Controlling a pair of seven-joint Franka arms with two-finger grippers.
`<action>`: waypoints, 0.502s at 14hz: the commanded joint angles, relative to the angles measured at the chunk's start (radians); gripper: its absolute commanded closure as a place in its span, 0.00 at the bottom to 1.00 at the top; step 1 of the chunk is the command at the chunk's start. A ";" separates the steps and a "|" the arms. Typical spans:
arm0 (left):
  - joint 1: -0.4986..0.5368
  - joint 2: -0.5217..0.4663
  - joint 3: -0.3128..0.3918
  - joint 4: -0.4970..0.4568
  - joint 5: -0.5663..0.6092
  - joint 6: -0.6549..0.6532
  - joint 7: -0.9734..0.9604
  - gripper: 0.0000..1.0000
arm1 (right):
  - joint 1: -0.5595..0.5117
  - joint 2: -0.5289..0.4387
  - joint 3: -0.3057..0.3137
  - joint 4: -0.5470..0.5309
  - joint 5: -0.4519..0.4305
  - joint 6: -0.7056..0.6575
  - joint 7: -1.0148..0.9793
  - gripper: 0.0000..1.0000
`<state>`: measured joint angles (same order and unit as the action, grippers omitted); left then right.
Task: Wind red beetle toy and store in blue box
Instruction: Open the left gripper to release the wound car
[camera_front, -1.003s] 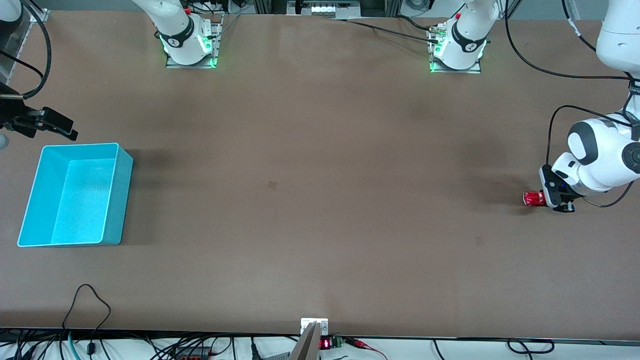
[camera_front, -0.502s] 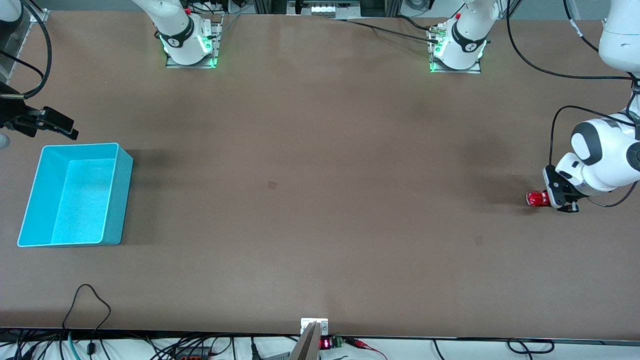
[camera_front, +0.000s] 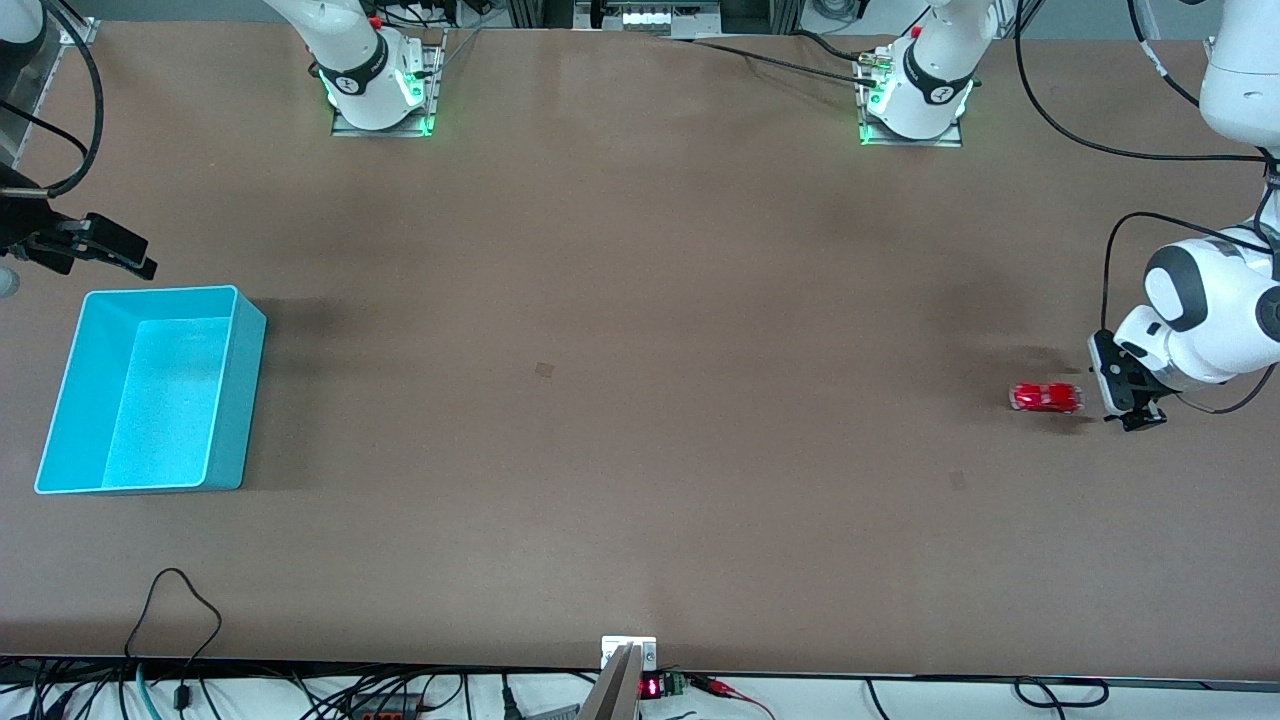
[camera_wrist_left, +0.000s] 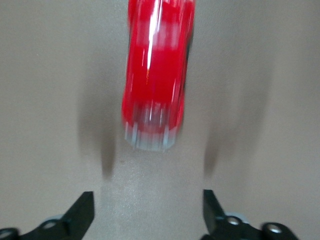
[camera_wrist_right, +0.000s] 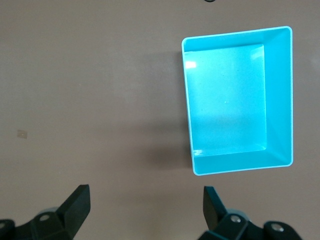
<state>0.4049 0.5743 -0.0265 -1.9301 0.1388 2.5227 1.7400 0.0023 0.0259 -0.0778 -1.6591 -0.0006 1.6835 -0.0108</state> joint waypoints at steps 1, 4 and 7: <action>0.008 0.004 -0.004 0.023 0.018 -0.013 0.019 0.00 | -0.001 -0.008 0.003 0.013 0.002 -0.018 -0.005 0.00; 0.025 -0.007 -0.004 0.022 0.018 -0.015 0.019 0.00 | -0.001 -0.008 0.003 0.012 0.002 -0.018 -0.005 0.00; 0.035 -0.040 -0.004 0.022 0.018 -0.073 0.012 0.00 | 0.001 -0.008 0.004 0.012 0.002 -0.019 -0.005 0.00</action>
<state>0.4223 0.5687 -0.0259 -1.9161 0.1389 2.5047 1.7409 0.0026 0.0258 -0.0772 -1.6590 -0.0006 1.6835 -0.0109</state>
